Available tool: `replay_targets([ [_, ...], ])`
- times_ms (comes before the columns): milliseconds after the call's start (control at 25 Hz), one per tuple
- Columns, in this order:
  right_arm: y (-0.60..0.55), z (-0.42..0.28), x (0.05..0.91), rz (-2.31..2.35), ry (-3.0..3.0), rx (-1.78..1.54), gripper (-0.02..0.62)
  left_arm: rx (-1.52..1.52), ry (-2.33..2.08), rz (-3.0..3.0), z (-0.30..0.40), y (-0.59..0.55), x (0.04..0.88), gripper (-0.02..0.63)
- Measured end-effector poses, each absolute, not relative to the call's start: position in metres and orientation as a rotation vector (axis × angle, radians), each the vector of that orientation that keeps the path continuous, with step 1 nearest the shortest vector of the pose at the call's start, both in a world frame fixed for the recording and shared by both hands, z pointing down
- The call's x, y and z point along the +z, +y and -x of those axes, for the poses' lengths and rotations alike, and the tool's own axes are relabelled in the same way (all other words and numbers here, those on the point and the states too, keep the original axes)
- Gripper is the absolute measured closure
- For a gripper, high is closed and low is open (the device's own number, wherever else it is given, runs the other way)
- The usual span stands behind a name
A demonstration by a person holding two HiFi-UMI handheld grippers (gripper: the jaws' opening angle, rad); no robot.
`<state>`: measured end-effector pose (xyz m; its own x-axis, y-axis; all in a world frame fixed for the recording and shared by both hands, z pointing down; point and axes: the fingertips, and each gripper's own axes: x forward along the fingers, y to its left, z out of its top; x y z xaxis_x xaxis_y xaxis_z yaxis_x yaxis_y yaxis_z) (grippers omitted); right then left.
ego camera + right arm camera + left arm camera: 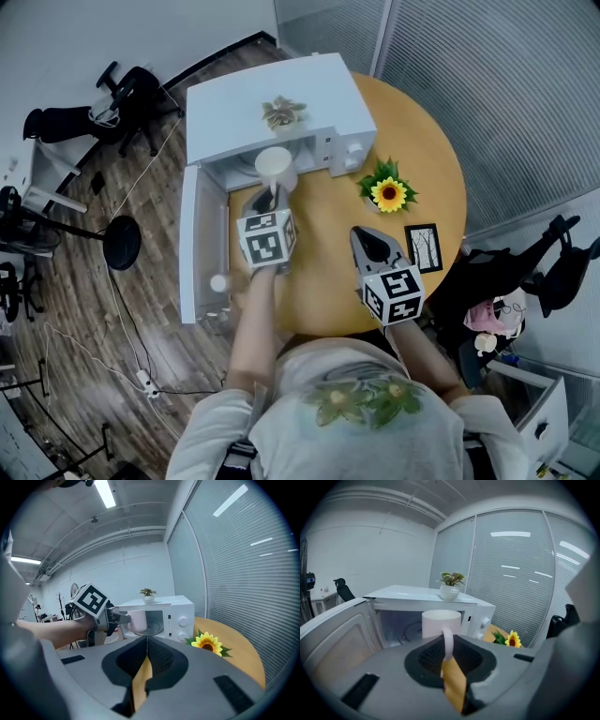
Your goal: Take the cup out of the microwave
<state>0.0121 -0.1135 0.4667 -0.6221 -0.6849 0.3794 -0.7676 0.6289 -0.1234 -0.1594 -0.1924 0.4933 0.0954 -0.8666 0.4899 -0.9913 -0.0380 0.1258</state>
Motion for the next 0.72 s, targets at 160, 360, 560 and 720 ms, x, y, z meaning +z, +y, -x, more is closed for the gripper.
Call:
replay_targets([
  [160, -0.111, -0.013, 0.466, -1.169, -2.559, 0.402, 0.578, 0.384, -1.831, -1.976, 0.155, -0.185, 0.481, 0.554],
  [360, -0.11, -0.011, 0.463, -1.152, -2.571, 0.395, 0.578, 0.374, -1.847, -1.989, 0.153, -0.176, 0.469, 0.554],
  [560, -0.108, -0.009, 0.46, -1.129, -2.585, 0.383, 0.577, 0.362, -1.868, -2.009, 0.149, -0.164, 0.458, 0.554],
  [720, -0.104, -0.005, 0.46, -1.104, -2.591, 0.376, 0.578, 0.357, -1.874, -2.026, 0.144, -0.152, 0.454, 0.554],
])
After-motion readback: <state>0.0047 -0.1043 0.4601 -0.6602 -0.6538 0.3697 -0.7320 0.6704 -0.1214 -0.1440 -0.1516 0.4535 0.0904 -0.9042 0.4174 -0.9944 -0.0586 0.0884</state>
